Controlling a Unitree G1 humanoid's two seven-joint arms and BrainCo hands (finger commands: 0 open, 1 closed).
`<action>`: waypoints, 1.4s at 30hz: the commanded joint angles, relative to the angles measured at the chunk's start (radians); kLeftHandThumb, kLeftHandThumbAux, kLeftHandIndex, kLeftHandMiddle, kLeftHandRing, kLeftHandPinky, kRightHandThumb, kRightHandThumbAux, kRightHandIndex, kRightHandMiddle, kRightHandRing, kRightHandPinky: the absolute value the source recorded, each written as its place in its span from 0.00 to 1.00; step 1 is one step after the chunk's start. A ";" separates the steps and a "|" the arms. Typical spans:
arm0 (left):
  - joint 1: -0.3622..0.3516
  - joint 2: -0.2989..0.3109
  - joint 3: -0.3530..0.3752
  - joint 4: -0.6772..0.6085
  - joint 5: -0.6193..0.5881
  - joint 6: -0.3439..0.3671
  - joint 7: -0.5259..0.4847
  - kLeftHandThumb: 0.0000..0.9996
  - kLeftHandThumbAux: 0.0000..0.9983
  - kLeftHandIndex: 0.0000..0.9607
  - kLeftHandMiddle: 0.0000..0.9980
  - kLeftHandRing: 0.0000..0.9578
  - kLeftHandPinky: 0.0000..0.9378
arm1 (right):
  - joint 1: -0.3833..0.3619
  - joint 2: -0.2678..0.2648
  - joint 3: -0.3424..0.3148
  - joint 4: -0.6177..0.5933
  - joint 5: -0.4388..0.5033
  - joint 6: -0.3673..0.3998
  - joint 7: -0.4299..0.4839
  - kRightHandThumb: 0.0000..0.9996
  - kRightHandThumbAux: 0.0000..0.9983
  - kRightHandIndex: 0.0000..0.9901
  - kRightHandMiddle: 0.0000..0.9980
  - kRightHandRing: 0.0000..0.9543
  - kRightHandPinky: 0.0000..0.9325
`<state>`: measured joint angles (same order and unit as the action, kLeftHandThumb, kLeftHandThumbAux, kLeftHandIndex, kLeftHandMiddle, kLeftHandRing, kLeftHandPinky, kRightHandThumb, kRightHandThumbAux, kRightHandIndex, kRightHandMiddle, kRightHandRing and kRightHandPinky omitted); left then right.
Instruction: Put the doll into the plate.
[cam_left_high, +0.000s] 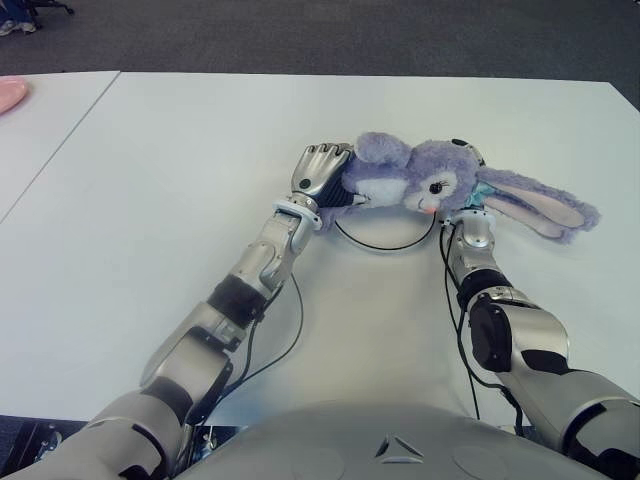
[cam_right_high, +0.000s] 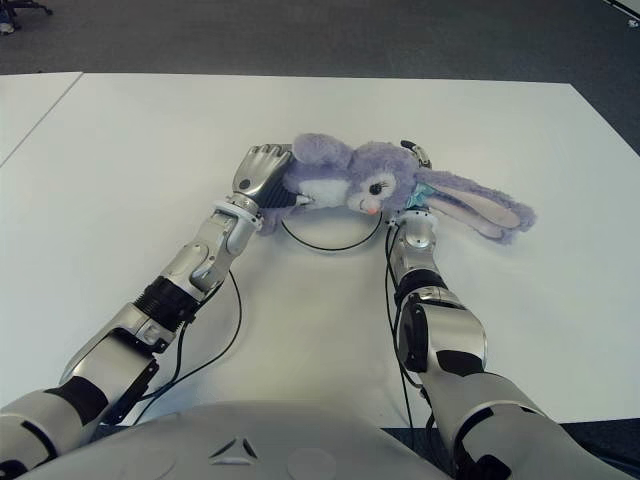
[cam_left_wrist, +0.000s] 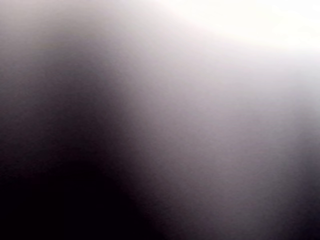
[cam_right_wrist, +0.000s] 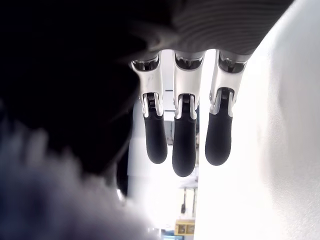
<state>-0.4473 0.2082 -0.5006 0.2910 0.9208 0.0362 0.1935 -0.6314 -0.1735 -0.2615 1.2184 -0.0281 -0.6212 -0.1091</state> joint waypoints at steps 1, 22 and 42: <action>0.062 0.039 -0.014 -0.015 -0.028 0.018 -0.121 0.00 0.44 0.11 0.22 0.22 0.12 | 0.213 0.092 0.001 0.133 0.002 0.112 0.013 0.28 0.91 0.20 0.30 0.42 0.49; 0.078 0.142 0.058 -0.063 -0.207 -0.140 -0.224 0.00 0.44 0.00 0.00 0.00 0.00 | 0.208 0.094 0.001 0.135 0.001 0.129 0.006 0.34 0.92 0.15 0.28 0.44 0.51; 0.121 0.318 0.260 -0.287 -0.612 -0.252 -0.541 0.00 0.43 0.00 0.00 0.00 0.00 | 0.210 0.100 0.005 0.135 -0.006 0.119 -0.002 0.56 0.91 0.14 0.25 0.45 0.50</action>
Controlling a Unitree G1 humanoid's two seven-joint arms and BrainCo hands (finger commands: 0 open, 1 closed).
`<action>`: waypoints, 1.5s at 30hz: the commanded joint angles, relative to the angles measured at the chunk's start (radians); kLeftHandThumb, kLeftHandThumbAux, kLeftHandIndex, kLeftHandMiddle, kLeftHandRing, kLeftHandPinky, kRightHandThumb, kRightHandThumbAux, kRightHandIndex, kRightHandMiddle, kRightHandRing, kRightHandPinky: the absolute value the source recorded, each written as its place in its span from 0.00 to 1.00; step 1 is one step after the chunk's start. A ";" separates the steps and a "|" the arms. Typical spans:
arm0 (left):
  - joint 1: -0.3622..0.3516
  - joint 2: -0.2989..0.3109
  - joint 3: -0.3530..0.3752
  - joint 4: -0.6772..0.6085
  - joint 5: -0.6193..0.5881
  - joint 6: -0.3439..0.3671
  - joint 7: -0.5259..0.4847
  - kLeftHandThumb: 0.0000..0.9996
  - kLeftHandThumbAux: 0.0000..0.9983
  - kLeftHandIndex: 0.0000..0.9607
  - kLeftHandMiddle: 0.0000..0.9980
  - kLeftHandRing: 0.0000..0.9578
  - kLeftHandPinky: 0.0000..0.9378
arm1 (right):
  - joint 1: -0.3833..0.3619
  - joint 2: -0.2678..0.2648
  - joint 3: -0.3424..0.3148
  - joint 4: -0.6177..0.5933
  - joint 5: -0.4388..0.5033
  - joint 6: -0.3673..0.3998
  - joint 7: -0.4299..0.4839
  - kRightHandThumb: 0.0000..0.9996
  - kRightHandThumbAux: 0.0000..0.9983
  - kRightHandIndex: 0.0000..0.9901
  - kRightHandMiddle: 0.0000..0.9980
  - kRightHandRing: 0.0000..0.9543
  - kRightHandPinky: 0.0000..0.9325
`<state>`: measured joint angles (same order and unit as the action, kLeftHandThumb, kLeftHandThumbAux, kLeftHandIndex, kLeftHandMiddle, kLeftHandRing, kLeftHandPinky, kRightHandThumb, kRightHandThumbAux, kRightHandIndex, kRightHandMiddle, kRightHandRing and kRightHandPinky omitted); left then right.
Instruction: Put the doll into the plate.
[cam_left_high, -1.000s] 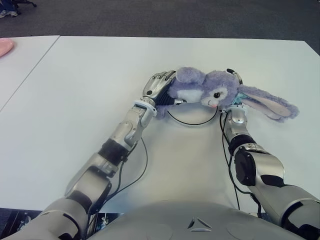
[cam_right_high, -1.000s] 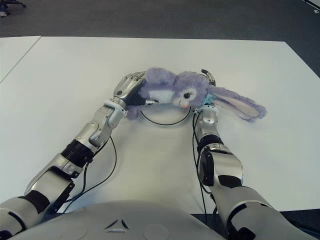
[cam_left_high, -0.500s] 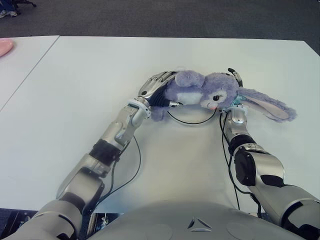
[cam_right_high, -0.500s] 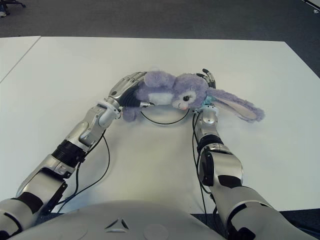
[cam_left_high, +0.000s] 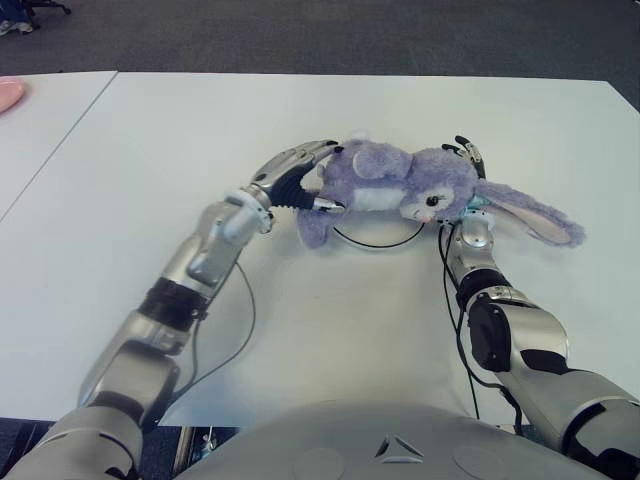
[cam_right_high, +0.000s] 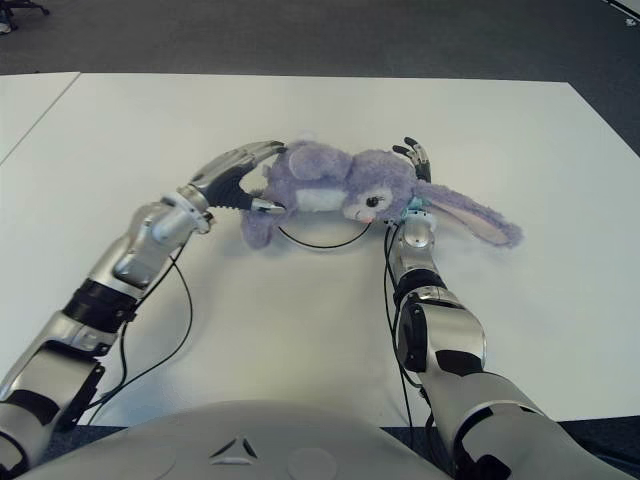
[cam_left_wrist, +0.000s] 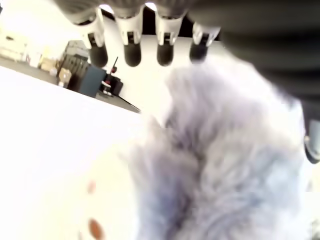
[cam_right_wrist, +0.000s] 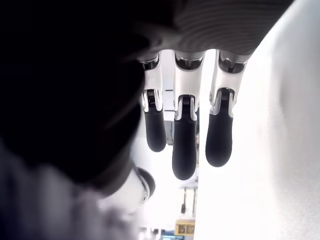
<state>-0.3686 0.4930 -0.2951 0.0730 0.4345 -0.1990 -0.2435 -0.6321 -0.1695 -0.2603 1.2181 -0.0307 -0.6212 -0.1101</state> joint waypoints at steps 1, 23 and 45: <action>0.044 0.035 0.060 -0.075 -0.137 -0.018 -0.111 0.00 0.43 0.00 0.00 0.00 0.00 | 0.210 0.097 0.004 0.135 -0.003 0.118 -0.002 0.56 0.91 0.14 0.25 0.45 0.50; -0.010 0.087 0.217 0.030 -0.365 -0.166 -0.219 0.00 0.47 0.00 0.00 0.00 0.00 | 0.207 0.102 0.021 0.136 -0.021 0.125 -0.024 0.75 0.89 0.15 0.26 0.47 0.51; -0.205 -0.003 0.277 0.629 -0.244 -0.469 0.087 0.00 0.39 0.00 0.00 0.00 0.00 | 0.207 0.099 0.025 0.137 -0.027 0.130 -0.020 0.77 0.88 0.16 0.27 0.50 0.54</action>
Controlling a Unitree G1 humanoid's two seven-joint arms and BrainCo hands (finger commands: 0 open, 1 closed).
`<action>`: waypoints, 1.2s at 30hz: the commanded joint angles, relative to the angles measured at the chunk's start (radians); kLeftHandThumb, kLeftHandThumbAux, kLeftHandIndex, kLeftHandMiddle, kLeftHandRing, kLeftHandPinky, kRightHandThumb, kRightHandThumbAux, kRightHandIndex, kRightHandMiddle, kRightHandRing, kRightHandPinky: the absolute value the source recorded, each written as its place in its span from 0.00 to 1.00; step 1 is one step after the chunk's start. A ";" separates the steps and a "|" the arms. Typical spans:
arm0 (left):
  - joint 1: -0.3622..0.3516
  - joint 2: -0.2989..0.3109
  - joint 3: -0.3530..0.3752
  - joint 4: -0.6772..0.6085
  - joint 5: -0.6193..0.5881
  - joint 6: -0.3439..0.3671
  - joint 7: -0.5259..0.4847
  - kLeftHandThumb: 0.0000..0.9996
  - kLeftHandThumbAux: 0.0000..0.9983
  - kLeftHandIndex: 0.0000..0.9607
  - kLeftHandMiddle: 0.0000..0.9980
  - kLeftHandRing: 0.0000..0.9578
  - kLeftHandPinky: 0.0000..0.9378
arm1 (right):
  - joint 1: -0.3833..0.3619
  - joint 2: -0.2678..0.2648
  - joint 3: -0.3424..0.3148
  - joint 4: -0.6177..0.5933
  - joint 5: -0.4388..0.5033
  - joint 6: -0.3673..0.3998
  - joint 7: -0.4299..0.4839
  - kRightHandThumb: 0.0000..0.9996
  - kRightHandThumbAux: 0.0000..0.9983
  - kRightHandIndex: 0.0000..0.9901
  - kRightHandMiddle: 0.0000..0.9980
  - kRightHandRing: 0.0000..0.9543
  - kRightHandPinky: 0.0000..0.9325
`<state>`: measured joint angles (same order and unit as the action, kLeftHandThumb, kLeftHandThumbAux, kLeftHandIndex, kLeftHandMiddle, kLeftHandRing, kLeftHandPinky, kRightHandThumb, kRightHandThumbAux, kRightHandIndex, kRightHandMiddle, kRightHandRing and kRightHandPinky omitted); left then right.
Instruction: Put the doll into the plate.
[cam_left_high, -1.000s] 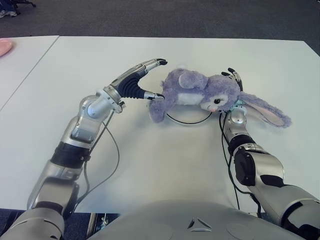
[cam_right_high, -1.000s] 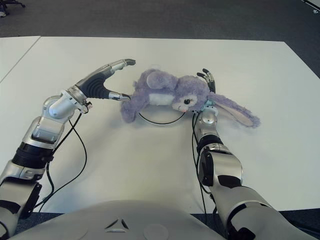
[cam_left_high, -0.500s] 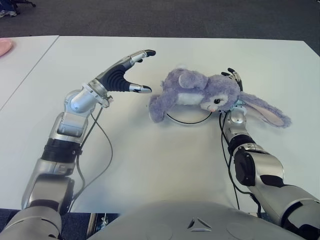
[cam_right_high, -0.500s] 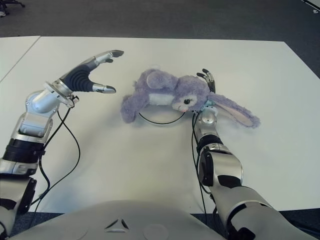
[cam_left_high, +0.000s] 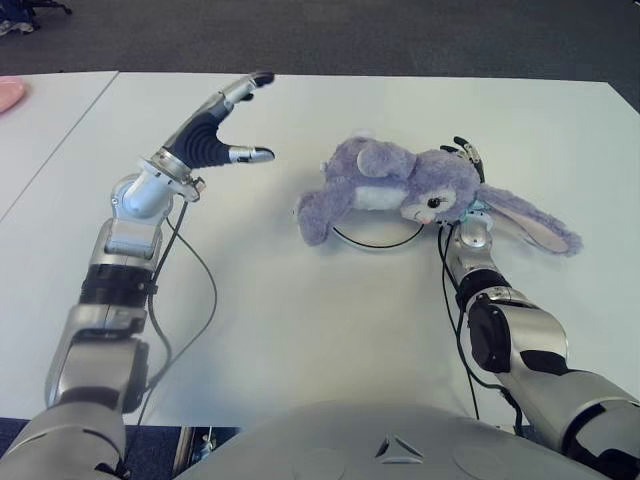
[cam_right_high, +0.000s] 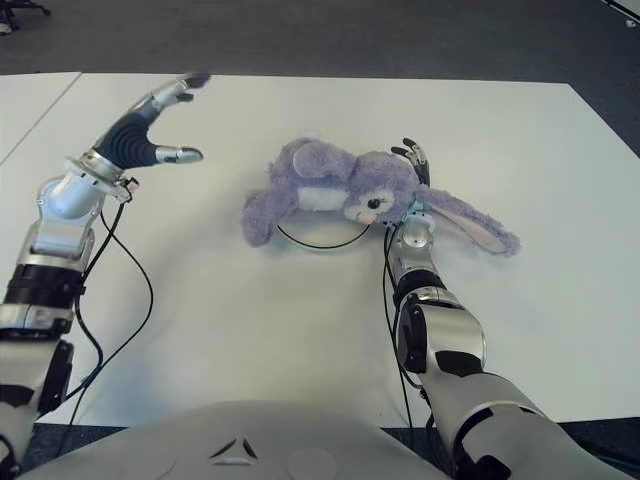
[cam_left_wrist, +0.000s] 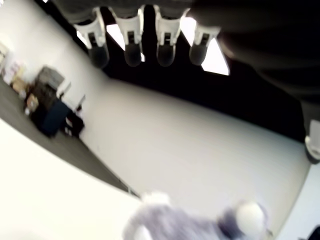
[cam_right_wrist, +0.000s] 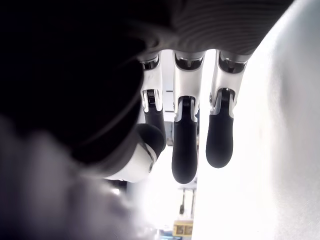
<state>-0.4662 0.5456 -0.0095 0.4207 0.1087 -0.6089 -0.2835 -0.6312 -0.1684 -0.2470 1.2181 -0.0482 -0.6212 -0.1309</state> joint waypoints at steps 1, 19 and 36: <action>-0.126 -0.061 -0.012 0.323 0.092 -0.066 0.148 0.00 0.39 0.00 0.00 0.00 0.00 | 0.206 0.097 0.012 0.137 -0.010 0.130 0.002 0.77 0.88 0.16 0.27 0.50 0.54; -0.222 -0.276 0.035 0.827 0.051 0.048 0.460 0.00 0.50 0.00 0.01 0.00 0.00 | 0.213 0.082 0.010 0.137 -0.008 0.127 0.015 0.68 0.90 0.14 0.26 0.45 0.49; -0.095 -0.394 0.118 0.883 -0.031 0.040 0.425 0.00 0.54 0.00 0.02 0.00 0.00 | 0.216 0.070 0.006 0.136 -0.004 0.127 0.023 0.56 0.91 0.15 0.27 0.44 0.48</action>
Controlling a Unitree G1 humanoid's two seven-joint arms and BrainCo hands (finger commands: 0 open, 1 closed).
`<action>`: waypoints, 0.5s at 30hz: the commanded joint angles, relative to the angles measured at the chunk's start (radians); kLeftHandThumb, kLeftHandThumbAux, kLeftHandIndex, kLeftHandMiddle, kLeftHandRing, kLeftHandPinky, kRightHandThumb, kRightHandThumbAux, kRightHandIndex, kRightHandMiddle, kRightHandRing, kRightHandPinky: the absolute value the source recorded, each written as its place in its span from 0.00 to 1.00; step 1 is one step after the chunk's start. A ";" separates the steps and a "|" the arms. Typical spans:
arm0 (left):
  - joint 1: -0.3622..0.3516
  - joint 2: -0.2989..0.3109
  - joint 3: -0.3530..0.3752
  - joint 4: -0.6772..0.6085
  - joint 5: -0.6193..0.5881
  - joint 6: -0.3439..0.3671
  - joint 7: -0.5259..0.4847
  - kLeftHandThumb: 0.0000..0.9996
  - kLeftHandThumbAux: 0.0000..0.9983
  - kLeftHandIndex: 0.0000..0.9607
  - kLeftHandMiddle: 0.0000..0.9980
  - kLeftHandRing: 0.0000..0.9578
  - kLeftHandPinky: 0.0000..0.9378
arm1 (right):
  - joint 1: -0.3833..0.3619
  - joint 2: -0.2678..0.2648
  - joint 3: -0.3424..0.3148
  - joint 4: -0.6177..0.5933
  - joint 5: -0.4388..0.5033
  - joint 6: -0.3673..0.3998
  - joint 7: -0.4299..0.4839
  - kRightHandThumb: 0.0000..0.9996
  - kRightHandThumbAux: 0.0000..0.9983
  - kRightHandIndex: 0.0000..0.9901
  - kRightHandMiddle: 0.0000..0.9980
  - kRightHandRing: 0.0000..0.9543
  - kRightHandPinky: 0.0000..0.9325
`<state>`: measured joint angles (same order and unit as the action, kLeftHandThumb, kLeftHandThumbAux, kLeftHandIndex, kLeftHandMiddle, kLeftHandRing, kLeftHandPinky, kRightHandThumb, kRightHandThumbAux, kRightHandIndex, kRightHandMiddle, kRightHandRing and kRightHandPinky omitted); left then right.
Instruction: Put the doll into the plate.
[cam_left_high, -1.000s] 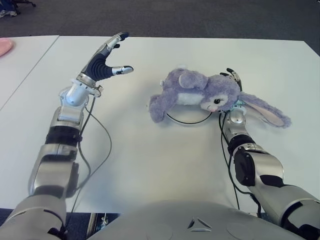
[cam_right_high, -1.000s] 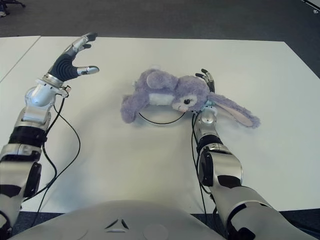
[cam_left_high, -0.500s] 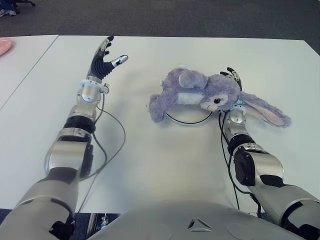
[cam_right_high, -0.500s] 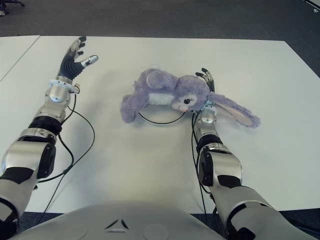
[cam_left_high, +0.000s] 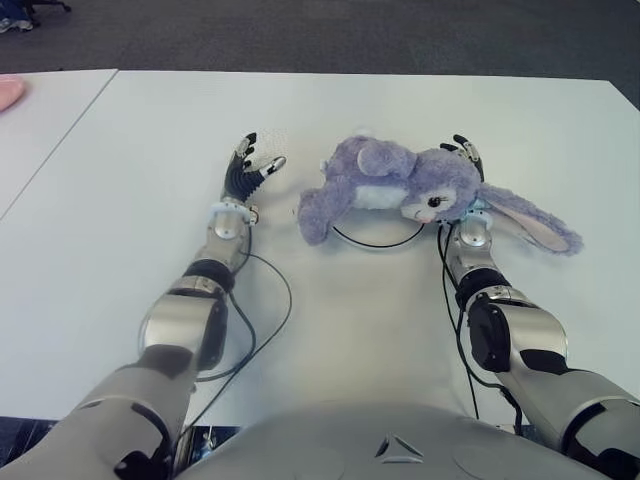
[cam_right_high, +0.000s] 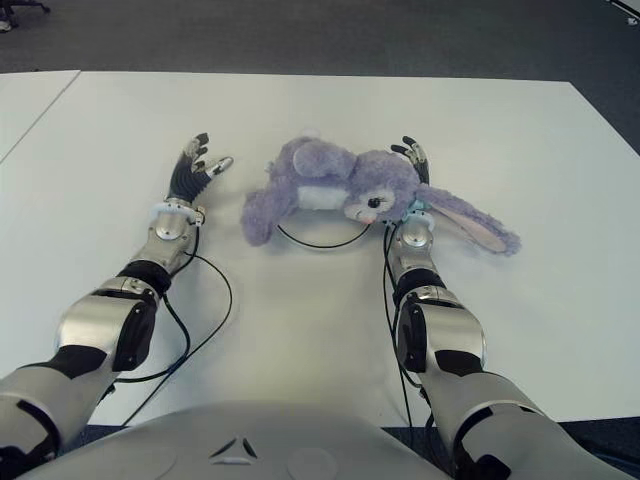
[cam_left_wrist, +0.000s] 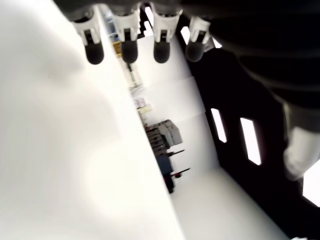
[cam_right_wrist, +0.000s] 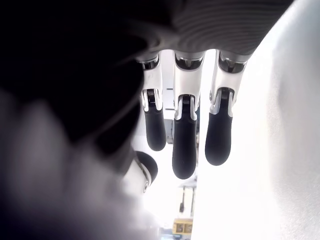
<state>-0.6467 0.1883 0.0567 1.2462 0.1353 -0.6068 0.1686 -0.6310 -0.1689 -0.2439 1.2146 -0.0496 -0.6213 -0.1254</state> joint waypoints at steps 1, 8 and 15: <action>0.086 -0.038 0.055 0.059 -0.059 0.038 -0.028 0.00 0.54 0.01 0.02 0.00 0.00 | 0.215 0.071 0.002 0.139 -0.002 0.127 0.018 0.55 0.91 0.15 0.27 0.44 0.48; 0.132 -0.069 0.086 0.073 -0.083 0.011 -0.028 0.00 0.53 0.01 0.03 0.00 0.00 | 0.217 0.064 -0.003 0.139 0.002 0.126 0.025 0.57 0.91 0.15 0.27 0.44 0.49; 0.195 -0.099 0.088 0.079 -0.070 -0.040 0.000 0.00 0.51 0.01 0.03 0.00 0.00 | 0.219 0.058 -0.006 0.138 0.005 0.124 0.032 0.58 0.90 0.15 0.28 0.45 0.50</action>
<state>-0.6189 0.1502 0.1431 1.2548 0.0636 -0.6469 0.1655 -0.6303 -0.1699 -0.2458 1.2145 -0.0490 -0.6213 -0.1077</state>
